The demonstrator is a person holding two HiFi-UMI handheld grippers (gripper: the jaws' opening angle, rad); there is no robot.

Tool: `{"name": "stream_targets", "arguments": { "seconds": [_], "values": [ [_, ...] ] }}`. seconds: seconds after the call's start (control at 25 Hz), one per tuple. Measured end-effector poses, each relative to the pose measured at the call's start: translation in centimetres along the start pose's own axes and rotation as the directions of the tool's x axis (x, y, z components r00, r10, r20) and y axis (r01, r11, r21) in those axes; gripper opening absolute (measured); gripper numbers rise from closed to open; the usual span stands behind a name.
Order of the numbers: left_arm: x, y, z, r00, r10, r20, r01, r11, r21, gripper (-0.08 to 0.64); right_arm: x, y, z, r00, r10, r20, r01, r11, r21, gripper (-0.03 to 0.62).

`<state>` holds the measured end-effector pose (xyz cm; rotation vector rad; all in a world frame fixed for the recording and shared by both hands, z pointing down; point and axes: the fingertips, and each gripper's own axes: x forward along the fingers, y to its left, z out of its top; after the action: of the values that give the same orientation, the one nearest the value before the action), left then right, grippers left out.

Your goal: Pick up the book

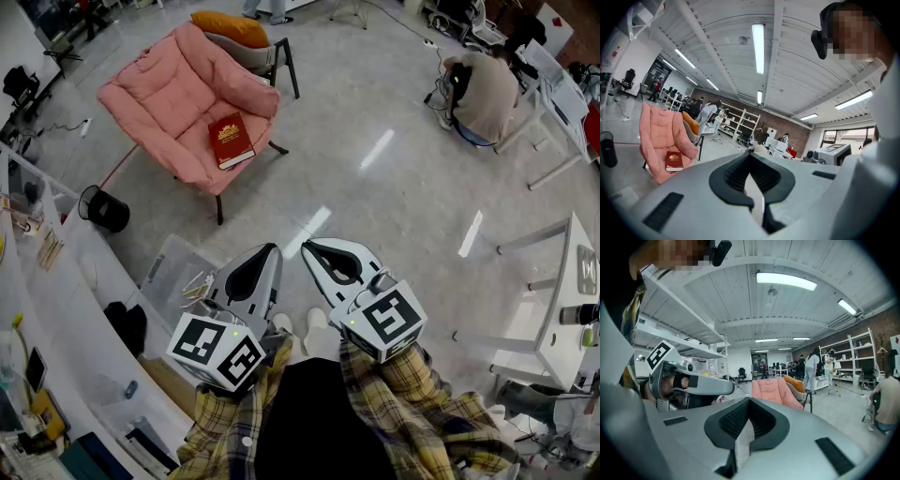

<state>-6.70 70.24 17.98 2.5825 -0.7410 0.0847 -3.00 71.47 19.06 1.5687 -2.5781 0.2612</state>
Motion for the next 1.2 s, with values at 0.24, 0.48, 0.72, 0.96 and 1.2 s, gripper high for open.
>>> {"name": "stream_targets", "arguments": {
  "seconds": [0.24, 0.48, 0.72, 0.96, 1.2],
  "values": [
    [1.1, -1.0, -0.4, 1.0, -0.003, -0.001, 0.003, 1.0, 0.01, 0.005, -0.8, -0.8, -0.2, 1.0, 0.007, 0.006, -0.007, 1.0, 0.0, 0.014],
    [2.2, -2.0, -0.9, 1.0, 0.024, 0.013, -0.024, 1.0, 0.005, 0.005, -2.4, -1.8, -0.5, 1.0, 0.027, -0.002, -0.027, 1.0, -0.002, 0.014],
    [3.0, -2.7, -1.5, 0.998, 0.052, 0.017, -0.052, 0.999, 0.002, 0.005, -3.5, -2.5, -1.5, 0.998, 0.052, -0.018, -0.052, 0.999, 0.007, 0.014],
    [3.7, -1.8, -0.8, 0.996, 0.092, 0.015, -0.092, 0.996, 0.01, 0.005, -2.6, -3.5, -1.5, 0.996, 0.083, -0.011, -0.083, 0.996, 0.03, 0.014],
    [5.8, 1.4, 0.7, 0.992, 0.125, 0.017, -0.125, 0.992, 0.008, 0.005, 0.4, -5.9, -1.6, 0.995, 0.101, -0.011, -0.101, 0.994, 0.043, 0.014]
  ]
}}
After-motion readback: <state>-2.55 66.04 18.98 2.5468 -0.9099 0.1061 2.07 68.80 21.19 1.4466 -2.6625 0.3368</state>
